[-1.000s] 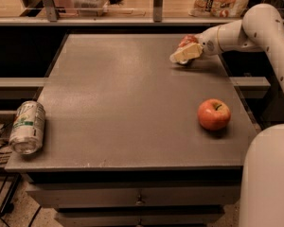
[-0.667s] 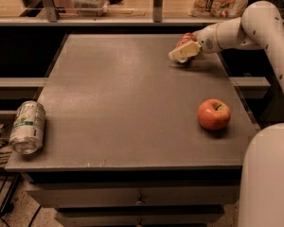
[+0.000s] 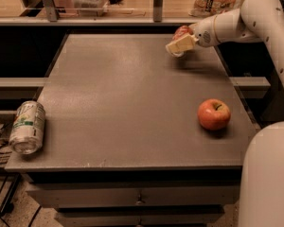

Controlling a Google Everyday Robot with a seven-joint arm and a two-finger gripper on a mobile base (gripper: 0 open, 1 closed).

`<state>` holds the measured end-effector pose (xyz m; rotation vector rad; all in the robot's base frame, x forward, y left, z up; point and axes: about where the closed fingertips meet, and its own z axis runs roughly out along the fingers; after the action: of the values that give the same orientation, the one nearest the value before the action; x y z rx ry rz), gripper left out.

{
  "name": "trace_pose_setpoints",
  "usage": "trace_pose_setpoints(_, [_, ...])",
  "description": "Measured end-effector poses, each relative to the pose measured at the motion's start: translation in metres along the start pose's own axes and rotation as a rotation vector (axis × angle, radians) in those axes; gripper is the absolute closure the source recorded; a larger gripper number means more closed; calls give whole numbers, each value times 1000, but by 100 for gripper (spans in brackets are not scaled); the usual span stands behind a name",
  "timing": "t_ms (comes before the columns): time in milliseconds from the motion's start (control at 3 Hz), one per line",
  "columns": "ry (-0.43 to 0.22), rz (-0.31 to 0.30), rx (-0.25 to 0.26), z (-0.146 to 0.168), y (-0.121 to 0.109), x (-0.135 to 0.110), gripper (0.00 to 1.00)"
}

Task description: Move coke can near 7up can

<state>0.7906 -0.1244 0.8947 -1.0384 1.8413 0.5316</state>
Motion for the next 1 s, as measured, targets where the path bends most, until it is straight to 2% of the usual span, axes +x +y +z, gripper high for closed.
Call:
trace_pose_setpoints(333, [-1, -48, -14, -13, 20, -33, 100])
trace_pose_setpoints(667, [0, -48, -14, -12, 20, -33, 100])
trace_pose_setpoints(1000, [-14, -93, -122, 7, 57, -45, 100])
